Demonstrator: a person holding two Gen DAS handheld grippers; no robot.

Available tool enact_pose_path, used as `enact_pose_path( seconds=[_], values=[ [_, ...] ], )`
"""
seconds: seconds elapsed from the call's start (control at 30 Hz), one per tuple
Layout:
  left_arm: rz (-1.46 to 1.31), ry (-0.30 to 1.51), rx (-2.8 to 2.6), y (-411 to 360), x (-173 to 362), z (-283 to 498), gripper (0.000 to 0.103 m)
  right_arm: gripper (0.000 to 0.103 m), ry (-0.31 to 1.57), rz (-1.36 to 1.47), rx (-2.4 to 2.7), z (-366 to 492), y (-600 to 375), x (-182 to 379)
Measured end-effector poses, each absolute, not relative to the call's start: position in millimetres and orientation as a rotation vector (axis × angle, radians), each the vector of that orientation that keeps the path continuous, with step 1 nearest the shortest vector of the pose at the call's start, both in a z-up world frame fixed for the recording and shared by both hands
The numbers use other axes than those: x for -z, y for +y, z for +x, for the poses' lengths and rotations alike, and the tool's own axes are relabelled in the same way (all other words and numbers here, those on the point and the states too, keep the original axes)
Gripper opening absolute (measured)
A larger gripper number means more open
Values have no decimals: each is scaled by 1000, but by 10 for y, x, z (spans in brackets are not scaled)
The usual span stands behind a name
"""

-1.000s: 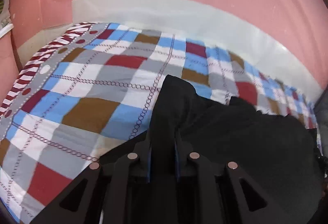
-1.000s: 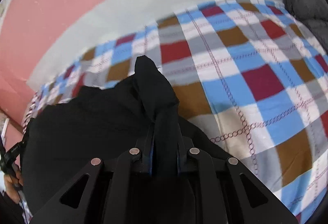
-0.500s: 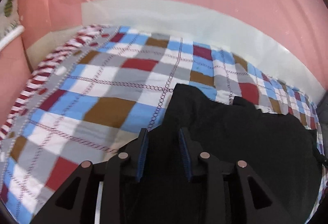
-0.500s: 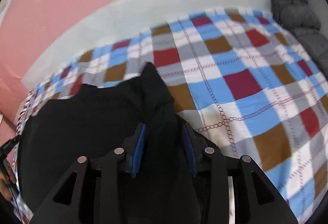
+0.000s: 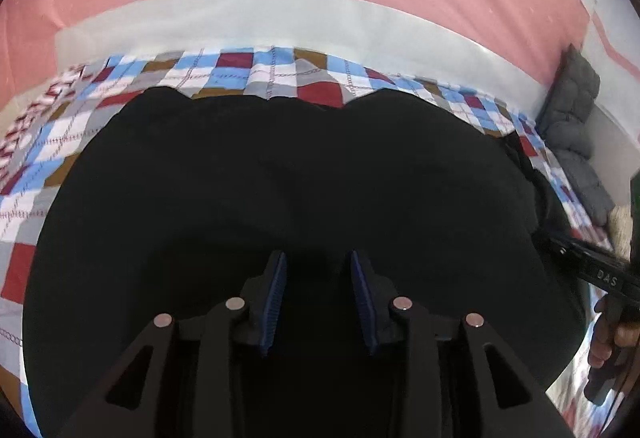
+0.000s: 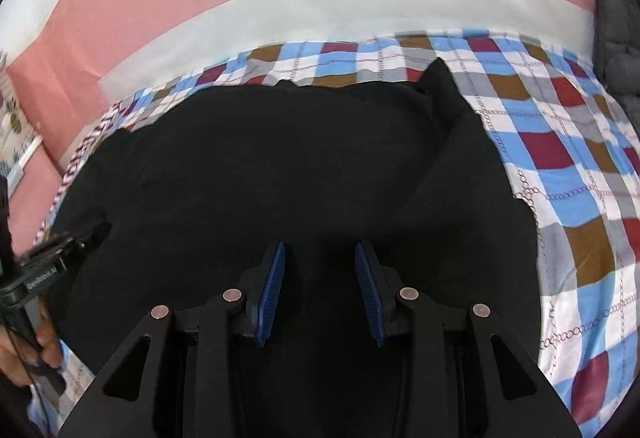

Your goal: Fold large clothes

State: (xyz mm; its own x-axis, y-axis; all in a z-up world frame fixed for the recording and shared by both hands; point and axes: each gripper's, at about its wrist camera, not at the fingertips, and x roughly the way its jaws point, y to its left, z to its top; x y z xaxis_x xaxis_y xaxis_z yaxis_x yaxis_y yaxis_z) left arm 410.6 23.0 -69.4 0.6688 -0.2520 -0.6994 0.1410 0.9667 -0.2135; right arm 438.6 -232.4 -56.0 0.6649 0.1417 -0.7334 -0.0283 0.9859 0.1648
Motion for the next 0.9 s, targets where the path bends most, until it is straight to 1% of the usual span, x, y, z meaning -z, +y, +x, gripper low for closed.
enact_pose_path(
  seconds=[0.1, 0.17, 0.23, 0.47, 0.53, 0.57, 0.6, 0.63, 0.7, 0.83, 0.9],
  values=[
    [-155, 824, 200, 370, 635, 4063, 37, 38, 831, 166, -91, 4265, -2455, 488],
    [-155, 827, 178, 516, 610, 3979, 37, 41, 821, 197, -91, 4137, -2565, 463],
    [-163, 828, 143, 667, 613, 3841, 37, 56, 811, 221, -62, 3949, -2700, 474],
    [-185, 836, 28, 1143, 629, 3203, 37, 57, 851, 303, 15, 3428, -3009, 615],
    [-204, 840, 11, 1261, 655, 3043, 40, 58, 876, 337, 33, 3316, -3100, 667],
    [-222, 844, -3, 1327, 677, 2977, 44, 59, 888, 365, 43, 3271, -3153, 702],
    [-245, 850, -23, 1395, 701, 2911, 48, 64, 894, 394, 47, 3224, -3204, 730],
    [-274, 857, -37, 1465, 730, 2863, 49, 68, 900, 435, 51, 3171, -3266, 770],
    [-331, 873, -55, 1580, 793, 2784, 53, 68, 911, 495, 51, 3098, -3344, 839],
    [-413, 928, -66, 1713, 940, 2798, 56, 69, 934, 599, 17, 3065, -3439, 972],
    [-431, 929, -62, 1756, 972, 2828, 64, 71, 936, 627, 3, 3075, -3465, 1009]
  ],
)
